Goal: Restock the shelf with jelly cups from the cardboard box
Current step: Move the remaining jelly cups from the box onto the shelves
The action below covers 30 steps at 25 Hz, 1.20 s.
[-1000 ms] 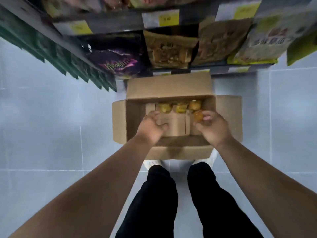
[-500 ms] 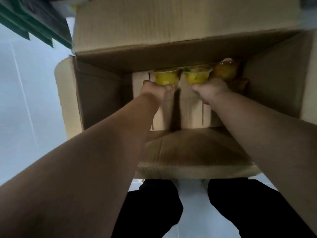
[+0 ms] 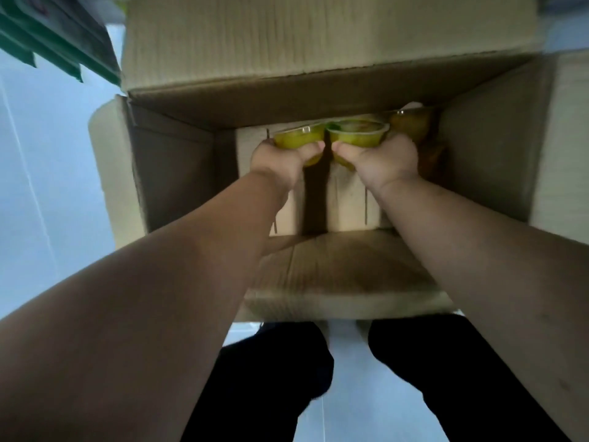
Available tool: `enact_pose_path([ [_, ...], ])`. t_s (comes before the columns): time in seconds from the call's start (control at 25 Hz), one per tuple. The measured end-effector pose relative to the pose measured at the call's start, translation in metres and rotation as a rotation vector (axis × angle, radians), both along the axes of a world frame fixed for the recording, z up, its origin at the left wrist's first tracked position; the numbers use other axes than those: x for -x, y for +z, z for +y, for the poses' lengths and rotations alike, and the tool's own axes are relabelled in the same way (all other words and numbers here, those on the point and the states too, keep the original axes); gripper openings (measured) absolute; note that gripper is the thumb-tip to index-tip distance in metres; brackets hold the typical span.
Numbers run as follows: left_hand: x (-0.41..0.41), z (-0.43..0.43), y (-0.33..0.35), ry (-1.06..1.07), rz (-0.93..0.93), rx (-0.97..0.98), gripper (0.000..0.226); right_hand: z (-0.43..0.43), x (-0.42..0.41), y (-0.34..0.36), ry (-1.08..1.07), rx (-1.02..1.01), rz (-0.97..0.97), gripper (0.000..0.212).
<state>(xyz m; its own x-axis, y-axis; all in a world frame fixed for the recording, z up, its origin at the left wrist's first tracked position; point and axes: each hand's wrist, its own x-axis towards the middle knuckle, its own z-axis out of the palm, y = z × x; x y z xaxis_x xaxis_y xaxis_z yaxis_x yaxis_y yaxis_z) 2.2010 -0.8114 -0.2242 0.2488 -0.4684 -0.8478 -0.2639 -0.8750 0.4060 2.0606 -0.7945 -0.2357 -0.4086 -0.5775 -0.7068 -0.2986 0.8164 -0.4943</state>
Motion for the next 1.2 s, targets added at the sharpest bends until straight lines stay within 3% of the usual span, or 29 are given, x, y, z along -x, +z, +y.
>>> enact_pose_path([
  [0.16,-0.001,0.018,0.099,0.043,0.089,0.033,0.031,0.025,0.006,0.096,-0.005,0.056,-0.035,0.085],
  [0.32,-0.007,0.042,0.231,0.093,0.156,0.158,0.055,0.044,0.005,0.238,0.010,0.108,-0.002,0.055],
  [0.56,0.002,0.035,0.498,0.106,0.153,0.300,0.038,0.032,0.009,0.492,0.023,0.234,0.035,0.071],
  [0.68,0.008,0.017,0.616,0.101,0.172,0.466,0.033,0.009,0.013,0.619,0.015,0.335,-0.024,0.057],
  [0.76,0.010,0.016,0.677,0.133,0.143,0.536,0.046,0.004,0.014,0.683,0.026,0.433,-0.008,0.056],
  [0.84,0.012,0.015,0.733,0.134,0.119,0.627,0.063,-0.003,0.021,0.738,0.075,0.517,0.002,0.059],
  [1.0,0.011,0.023,0.807,0.120,0.081,0.767,0.069,-0.003,0.030,0.815,0.147,0.608,-0.001,0.063],
  [1.2,0.001,0.017,0.903,0.100,0.008,0.952,0.052,-0.018,0.028,0.904,0.216,0.752,-0.036,0.064],
])
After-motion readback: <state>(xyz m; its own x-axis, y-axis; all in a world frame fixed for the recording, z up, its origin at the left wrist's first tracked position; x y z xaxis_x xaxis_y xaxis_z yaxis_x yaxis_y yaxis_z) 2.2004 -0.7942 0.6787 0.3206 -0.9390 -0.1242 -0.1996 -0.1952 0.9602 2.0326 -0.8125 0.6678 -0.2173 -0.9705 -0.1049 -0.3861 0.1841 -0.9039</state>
